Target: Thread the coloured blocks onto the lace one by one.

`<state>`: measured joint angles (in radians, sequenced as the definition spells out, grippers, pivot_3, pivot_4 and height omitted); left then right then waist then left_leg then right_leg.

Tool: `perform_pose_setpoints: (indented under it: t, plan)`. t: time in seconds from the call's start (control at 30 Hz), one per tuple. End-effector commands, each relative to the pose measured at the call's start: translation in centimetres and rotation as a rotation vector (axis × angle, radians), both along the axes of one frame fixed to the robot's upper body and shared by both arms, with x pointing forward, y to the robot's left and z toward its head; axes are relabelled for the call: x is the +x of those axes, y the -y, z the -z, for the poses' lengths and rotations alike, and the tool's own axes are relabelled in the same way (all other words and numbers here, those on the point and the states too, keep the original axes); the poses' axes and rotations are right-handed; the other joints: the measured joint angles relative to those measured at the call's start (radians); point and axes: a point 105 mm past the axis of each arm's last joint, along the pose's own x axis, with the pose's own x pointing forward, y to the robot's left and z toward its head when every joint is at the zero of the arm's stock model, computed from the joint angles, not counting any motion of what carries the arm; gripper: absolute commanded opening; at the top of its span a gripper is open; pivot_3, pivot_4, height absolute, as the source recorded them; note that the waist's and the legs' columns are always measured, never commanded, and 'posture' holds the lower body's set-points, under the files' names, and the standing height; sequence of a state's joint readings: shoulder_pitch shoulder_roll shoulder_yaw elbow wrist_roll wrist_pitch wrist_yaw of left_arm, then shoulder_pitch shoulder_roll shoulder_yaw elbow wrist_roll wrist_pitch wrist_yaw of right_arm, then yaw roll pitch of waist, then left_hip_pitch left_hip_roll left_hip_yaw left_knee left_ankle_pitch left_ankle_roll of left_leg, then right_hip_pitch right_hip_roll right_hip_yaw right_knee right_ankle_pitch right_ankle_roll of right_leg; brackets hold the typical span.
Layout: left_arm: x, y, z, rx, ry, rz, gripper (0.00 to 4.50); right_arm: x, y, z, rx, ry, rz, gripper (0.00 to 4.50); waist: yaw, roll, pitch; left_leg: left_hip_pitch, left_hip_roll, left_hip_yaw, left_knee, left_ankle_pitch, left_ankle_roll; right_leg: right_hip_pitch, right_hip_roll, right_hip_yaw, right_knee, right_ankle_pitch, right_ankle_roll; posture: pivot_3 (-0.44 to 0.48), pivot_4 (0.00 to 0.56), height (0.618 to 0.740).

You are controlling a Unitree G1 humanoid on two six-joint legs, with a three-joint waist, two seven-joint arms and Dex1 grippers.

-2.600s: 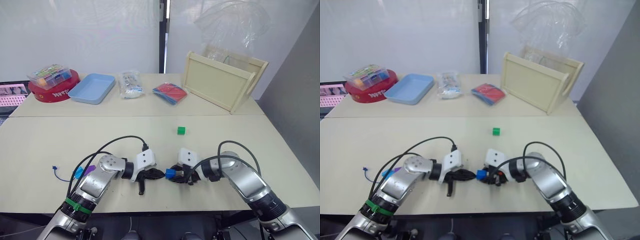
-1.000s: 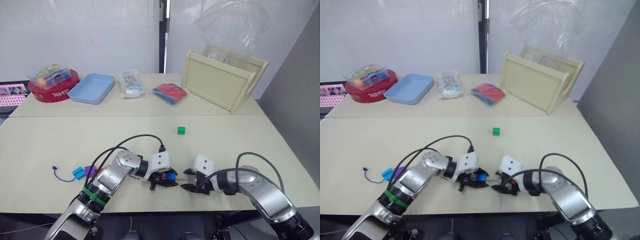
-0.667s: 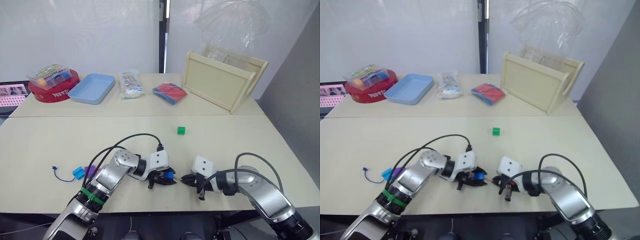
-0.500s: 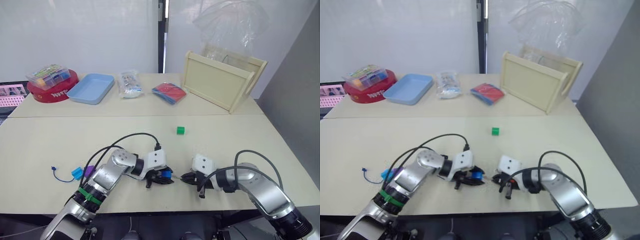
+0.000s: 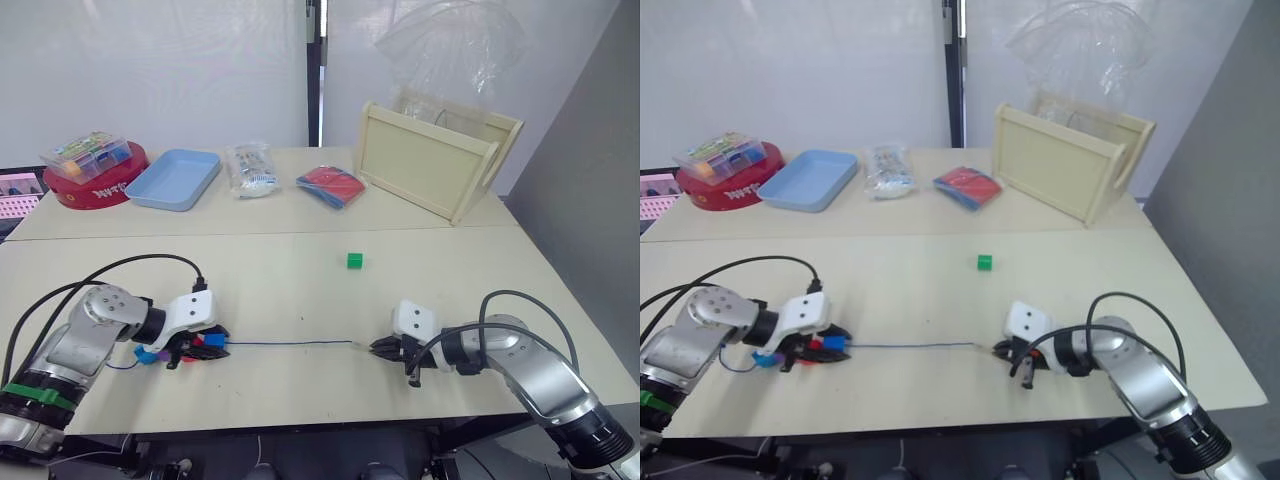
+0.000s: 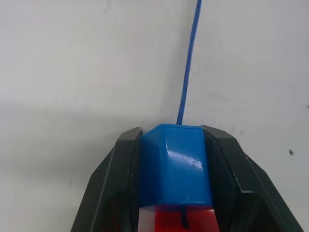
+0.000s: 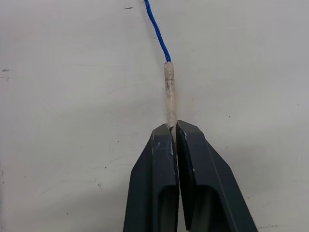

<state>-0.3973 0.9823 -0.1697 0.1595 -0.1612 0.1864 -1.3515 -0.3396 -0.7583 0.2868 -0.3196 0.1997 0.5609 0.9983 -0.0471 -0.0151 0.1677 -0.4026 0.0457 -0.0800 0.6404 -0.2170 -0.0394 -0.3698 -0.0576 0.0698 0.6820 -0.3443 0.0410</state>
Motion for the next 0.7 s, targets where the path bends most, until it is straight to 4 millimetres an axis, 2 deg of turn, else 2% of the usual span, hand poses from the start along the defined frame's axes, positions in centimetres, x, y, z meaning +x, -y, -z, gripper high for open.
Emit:
perform_pose_setpoints:
  t: [0.03, 0.07, 0.1, 0.2, 0.33, 0.43, 0.57, 0.7]
  plan:
    - [-0.6, 0.3, -0.1, -0.063, -0.054, -0.002, 1.32, 0.3, -0.2, -1.2, 0.015, 0.053, -0.023, 0.00, 0.002, 0.000, 0.000, 0.000, 0.000, 0.000, 0.000, 0.000, 0.000, 0.000, 0.000, 0.000, 0.000, 0.000, 0.000, 0.000, 0.150, 0.740]
    - [-0.5, 0.8, -0.8, -0.091, -0.036, 0.010, 1.32, 0.3, -0.3, -1.2, 0.016, 0.053, -0.025, 0.00, 0.003, 0.000, 0.000, 0.000, 0.000, 0.000, 0.000, 0.000, 0.000, 0.000, 0.000, 0.000, 0.000, 0.000, 0.000, 0.000, 0.150, 0.740]
    - [-0.4, 1.2, -1.2, -0.111, -0.024, 0.018, 2.33, 0.3, -0.4, -1.3, 0.017, 0.053, -0.027, 0.00, 0.004, 0.000, 0.000, -0.001, 0.000, 0.000, 0.000, 0.000, 0.000, 0.000, 0.000, 0.000, 0.000, 0.000, 0.000, 0.000, 0.150, 0.740]
    - [0.0, 3.4, -2.8, -0.215, -0.021, 0.039, 3.28, 0.3, -0.6, -1.4, 0.014, 0.057, -0.030, 0.00, 0.008, 0.000, 0.000, -0.003, 0.000, 0.000, 0.001, 0.000, 0.000, -0.001, 0.000, 0.000, 0.000, 0.000, 0.000, 0.000, 0.150, 0.740]
    - [0.3, 8.1, -4.8, -0.366, 0.004, 0.108, 3.28, 0.2, -1.3, -1.5, 0.012, 0.054, -0.042, 0.00, 0.016, -0.001, 0.000, -0.004, -0.001, 0.000, 0.002, 0.000, 0.000, -0.001, -0.001, -0.001, 0.000, 0.000, 0.000, 0.000, 0.150, 0.740]
    - [0.2, 11.7, -4.5, -0.427, -0.001, 0.168, 3.28, 0.4, -1.6, -1.3, 0.003, 0.044, -0.045, 0.00, 0.016, -0.001, 0.000, -0.004, -0.001, 0.000, 0.002, 0.000, 0.000, -0.001, -0.001, -0.001, 0.000, 0.000, 0.000, 0.000, 0.150, 0.740]
    - [0.3, 14.2, -2.4, -0.386, 0.020, 0.240, 3.28, 0.7, -2.0, -1.1, -0.014, 0.045, -0.055, 0.00, 0.007, -0.001, 0.000, -0.003, -0.001, 0.000, 0.002, 0.000, 0.000, -0.001, -0.001, 0.000, 0.000, 0.000, 0.000, 0.000, 0.150, 0.740]
    - [0.8, 15.1, -1.4, -0.387, 0.003, 0.256, 3.28, 0.8, -2.1, -1.2, -0.019, 0.045, -0.056, 0.00, 0.007, -0.001, 0.000, -0.003, -0.001, 0.000, 0.002, 0.000, 0.000, -0.001, -0.001, 0.000, 0.000, 0.000, 0.000, 0.000, 0.150, 0.740]
